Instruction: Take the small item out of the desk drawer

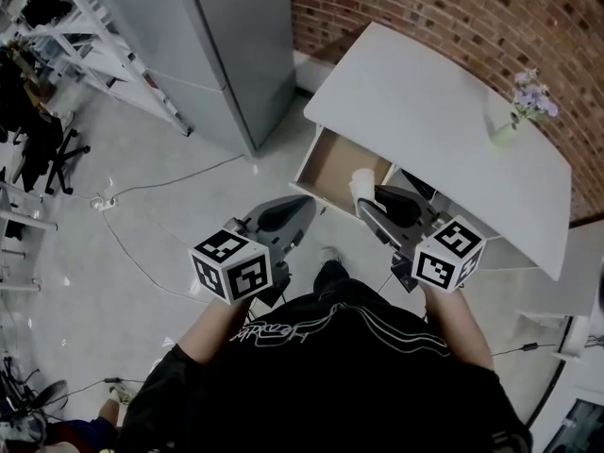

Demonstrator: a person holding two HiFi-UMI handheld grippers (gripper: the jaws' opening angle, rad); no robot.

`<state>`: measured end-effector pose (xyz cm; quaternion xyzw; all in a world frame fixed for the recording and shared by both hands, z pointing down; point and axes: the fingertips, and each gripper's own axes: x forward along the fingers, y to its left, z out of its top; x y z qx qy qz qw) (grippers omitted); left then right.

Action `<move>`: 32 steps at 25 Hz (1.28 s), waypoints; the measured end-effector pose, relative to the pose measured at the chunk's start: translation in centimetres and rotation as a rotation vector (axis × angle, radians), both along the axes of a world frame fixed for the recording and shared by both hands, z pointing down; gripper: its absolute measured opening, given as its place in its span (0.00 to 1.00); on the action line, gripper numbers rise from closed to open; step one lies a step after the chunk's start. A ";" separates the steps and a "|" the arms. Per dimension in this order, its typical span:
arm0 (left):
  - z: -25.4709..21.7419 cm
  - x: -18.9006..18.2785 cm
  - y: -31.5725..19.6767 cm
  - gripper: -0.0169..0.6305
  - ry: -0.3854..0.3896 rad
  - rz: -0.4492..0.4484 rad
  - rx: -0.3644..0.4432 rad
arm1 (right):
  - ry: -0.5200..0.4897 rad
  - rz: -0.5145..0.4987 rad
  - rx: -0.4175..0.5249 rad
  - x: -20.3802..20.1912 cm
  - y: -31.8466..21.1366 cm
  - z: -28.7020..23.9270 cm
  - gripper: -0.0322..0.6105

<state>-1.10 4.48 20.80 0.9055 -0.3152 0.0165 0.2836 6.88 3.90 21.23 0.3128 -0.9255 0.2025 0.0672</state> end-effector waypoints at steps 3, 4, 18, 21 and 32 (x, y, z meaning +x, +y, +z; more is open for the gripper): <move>-0.7 0.5 0.4 0.06 0.006 0.016 0.015 | 0.013 0.008 0.026 0.2 0.3 -0.5 0.26; -0.9 0.6 0.5 0.06 0.004 0.018 0.021 | 0.018 0.014 0.028 0.3 0.3 -0.5 0.26; -0.2 1.0 0.2 0.06 -0.022 0.023 0.024 | 0.000 0.052 0.026 0.9 0.6 0.3 0.26; 0.5 1.2 0.1 0.06 -0.019 0.028 0.013 | 0.011 0.056 0.023 1.2 0.7 1.0 0.26; 1.8 1.4 -0.3 0.06 -0.027 0.042 -0.006 | 0.006 0.076 -0.007 1.2 0.6 2.2 0.26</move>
